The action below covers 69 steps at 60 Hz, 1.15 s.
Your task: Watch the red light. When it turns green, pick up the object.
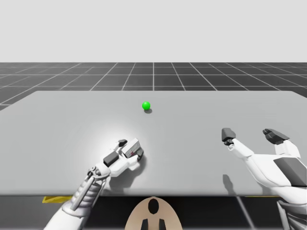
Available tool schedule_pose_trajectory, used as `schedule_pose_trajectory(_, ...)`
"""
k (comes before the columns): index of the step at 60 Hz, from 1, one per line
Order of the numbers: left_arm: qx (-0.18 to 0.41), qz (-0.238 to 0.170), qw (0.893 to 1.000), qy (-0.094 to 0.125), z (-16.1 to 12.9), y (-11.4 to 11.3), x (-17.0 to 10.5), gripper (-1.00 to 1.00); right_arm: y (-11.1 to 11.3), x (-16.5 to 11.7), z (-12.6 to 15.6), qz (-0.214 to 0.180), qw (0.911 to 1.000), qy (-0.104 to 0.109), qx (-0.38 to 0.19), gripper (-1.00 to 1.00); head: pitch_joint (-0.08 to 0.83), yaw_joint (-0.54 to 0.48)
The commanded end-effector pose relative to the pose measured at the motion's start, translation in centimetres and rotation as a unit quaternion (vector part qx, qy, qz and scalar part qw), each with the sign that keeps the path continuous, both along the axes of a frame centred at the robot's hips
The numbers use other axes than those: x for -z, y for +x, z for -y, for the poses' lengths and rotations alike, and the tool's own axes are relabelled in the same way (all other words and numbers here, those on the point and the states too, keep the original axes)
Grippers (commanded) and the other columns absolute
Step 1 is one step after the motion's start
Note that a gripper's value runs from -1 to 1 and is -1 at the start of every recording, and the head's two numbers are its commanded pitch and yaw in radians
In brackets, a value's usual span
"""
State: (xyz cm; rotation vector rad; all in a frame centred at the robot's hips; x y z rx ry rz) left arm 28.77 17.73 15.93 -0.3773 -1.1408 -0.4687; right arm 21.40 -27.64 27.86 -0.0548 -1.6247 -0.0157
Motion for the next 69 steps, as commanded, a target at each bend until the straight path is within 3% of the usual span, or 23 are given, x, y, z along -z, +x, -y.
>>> schedule_pose_trajectory(1, 0.001, -0.019, 1.0, -0.011, 0.7, 0.1, 0.9, 0.96, 0.0, 0.0, 0.1, 0.0, 1.0, 0.001, -0.001, -1.0, 0.673, 0.15)
schedule_pose_trajectory(14, 0.012, -0.015, 1.0, -0.011, 0.6, -0.1, 0.9, 1.0, 0.0, 0.0, 0.1, -0.002, 1.0, 0.0, -0.002, -1.0, 0.624, 0.16)
schedule_pose_trajectory(32, 0.019, -0.007, 1.0, -0.002, 0.4, -0.2, 0.7, 1.0, 0.0, 0.1, 0.1, -0.002, 1.0, 0.001, -0.002, -1.0, 0.342, 0.19)
schedule_pose_trajectory(41, 0.03, 0.005, 1.0, 0.002, 0.2, -0.5, -0.9, 1.0, 0.0, 0.1, 0.1, -0.002, 1.0, 0.001, -0.003, -1.0, 0.306, 0.19)
schedule_pose_trajectory(52, 0.04, 0.052, 0.998, 0.016, -1.2, -1.3, -8.7, 1.0, 0.1, 0.1, 0.3, -0.003, 1.0, 0.006, -0.004, -1.0, 0.293, 0.19)
schedule_pose_trajectory(58, 0.035, 0.094, 0.995, 0.012, -1.9, -1.9, -12.8, 1.0, 0.1, 0.1, 0.3, -0.003, 1.0, 0.006, -0.004, -1.0, 0.29, 0.19)
schedule_pose_trajectory(64, 0.032, 0.149, 0.988, 0.013, -2.4, -3.0, -17.3, 1.0, 0.1, 0.1, 0.3, -0.004, 0.9999, 0.008, -0.006, -1.0, 0.284, 0.19)
schedule_pose_trajectory(69, 0.017, 0.23, 0.973, 0.004, -2.7, -4.3, -21.7, 1.0, 0.1, 0.1, 0.3, -0.004, 0.9999, 0.009, -0.006, -1.0, 0.278, 0.19)
